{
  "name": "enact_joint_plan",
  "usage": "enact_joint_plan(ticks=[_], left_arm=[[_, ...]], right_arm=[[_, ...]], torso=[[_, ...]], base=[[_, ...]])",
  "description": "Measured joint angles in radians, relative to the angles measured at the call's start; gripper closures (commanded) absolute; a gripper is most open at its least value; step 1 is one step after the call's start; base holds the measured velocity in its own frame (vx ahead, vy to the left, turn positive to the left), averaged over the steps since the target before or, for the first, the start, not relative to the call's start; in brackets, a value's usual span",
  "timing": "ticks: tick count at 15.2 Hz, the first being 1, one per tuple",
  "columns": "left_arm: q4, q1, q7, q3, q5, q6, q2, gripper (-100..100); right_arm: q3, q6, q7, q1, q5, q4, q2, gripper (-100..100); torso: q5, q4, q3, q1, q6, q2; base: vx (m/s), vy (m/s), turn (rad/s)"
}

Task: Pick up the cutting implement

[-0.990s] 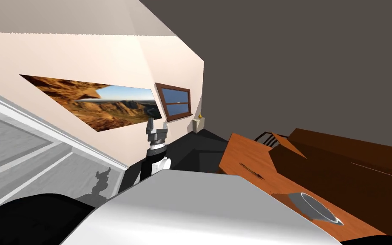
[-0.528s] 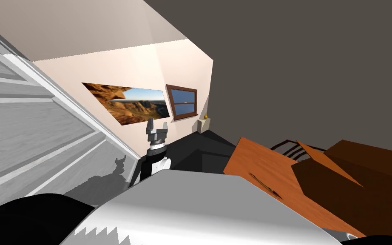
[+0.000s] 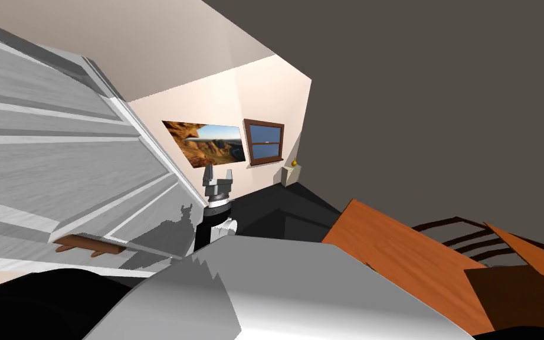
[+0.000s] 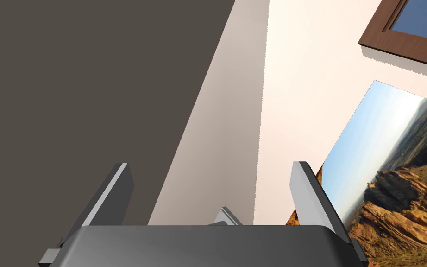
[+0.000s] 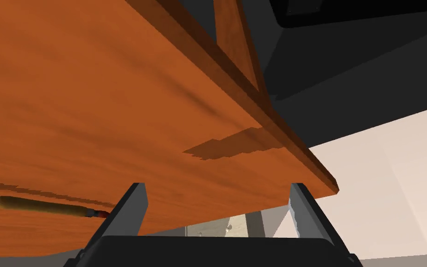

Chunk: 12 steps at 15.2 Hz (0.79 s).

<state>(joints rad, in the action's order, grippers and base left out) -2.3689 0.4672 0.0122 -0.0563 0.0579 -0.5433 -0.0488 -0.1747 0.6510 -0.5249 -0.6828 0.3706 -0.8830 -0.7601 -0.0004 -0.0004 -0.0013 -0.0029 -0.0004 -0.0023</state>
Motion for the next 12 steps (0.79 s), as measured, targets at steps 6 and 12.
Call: enact_joint_plan(ticks=[6, 12], left_arm=[[0.0, 0.0, 0.0, 0.0, 0.0, 0.0, 0.0, 0], [0.0, 0.0, 0.0, 0.0, 0.0, 0.0, 0.0, 0]], right_arm=[[-0.027, -0.011, -0.032, -0.015, 0.028, 0.101, -0.031, -100], [-0.066, -0.023, -0.072, -0.031, 0.066, 0.227, -0.061, -100]], torso=[[0.0, 0.0, 0.0, 0.0, 0.0, 0.0], [-0.001, 0.0, -0.001, -0.002, 0.0, -0.001]], base=[[0.017, -0.036, 0.228], [0.025, -0.058, 0.301]])
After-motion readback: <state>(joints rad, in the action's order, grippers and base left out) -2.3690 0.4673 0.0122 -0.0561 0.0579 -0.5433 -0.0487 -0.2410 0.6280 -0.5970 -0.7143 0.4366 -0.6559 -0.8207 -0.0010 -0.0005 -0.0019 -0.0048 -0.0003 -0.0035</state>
